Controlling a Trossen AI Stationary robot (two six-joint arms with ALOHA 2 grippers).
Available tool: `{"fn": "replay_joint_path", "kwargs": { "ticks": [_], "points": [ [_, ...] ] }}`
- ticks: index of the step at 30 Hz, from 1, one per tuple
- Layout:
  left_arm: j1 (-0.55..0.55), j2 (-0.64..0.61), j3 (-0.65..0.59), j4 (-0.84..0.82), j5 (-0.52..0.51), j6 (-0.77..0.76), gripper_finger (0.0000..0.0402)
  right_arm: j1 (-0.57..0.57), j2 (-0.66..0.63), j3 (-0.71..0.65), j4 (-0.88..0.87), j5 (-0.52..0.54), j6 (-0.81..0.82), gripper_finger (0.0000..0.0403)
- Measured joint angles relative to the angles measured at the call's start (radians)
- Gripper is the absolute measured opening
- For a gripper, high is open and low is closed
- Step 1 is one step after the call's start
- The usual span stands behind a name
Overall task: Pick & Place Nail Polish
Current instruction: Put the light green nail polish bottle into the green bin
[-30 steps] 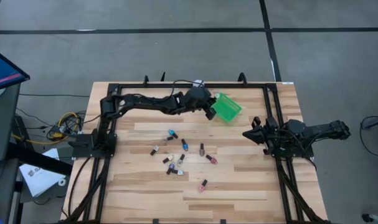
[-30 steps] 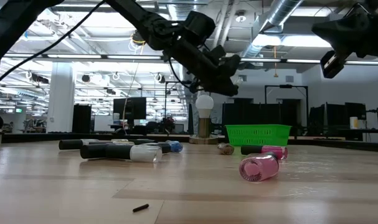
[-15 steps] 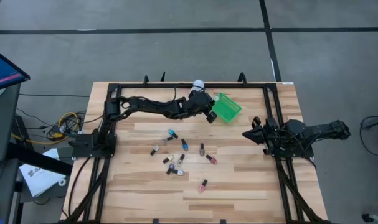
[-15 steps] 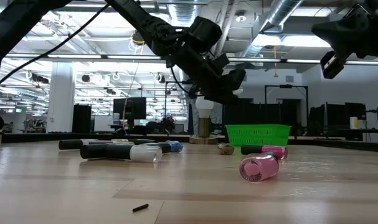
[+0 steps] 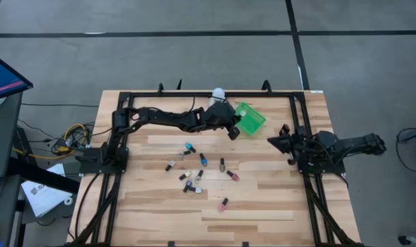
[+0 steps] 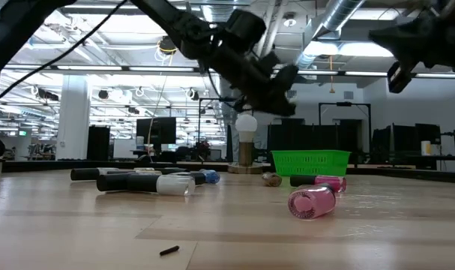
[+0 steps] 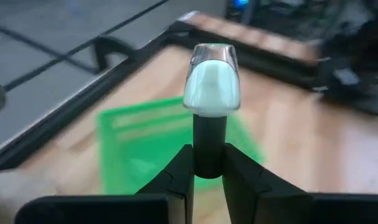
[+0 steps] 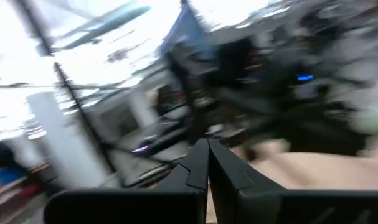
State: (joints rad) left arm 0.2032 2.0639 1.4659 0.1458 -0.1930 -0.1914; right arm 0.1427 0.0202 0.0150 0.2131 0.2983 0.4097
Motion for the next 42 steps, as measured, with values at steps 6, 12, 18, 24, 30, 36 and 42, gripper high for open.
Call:
{"fn": "replay_joint_path", "kwargs": {
  "ticks": [6, 12, 18, 24, 30, 36, 42],
  "points": [
    [-0.039, -0.053, 0.000, -0.006, 0.076, 0.002, 0.0047, -0.089, 0.055, 0.037, -0.061, 0.093, -0.001, 0.0000],
    [-0.052, -0.109, 0.000, 0.000, 0.118, 0.010, 0.0047, -0.168, 0.249, 0.128, -0.052, 0.052, -0.075, 0.0022],
    [-0.052, -0.151, -0.003, -0.007, 0.147, 0.030, 0.0047, -0.185, 0.455, 0.297, -0.044, 0.005, -0.286, 0.0120],
    [-0.052, -0.168, -0.010, -0.011, 0.170, 0.030, 0.0047, -0.185, 0.597, 0.440, -0.041, 0.005, -0.384, 0.0235],
    [-0.063, -0.169, -0.010, -0.010, 0.173, 0.031, 0.0047, -0.185, 0.718, 0.501, -0.046, 0.005, -0.383, 0.0280],
    [-0.074, -0.169, -0.010, -0.009, 0.152, 0.062, 0.0047, -0.228, 0.788, 0.507, -0.040, 0.006, -0.266, 0.0281],
    [-0.074, -0.169, -0.010, -0.008, 0.145, 0.064, 0.0047, -0.280, 0.805, 0.506, -0.025, -0.045, -0.207, 0.0281]
  ]
}}
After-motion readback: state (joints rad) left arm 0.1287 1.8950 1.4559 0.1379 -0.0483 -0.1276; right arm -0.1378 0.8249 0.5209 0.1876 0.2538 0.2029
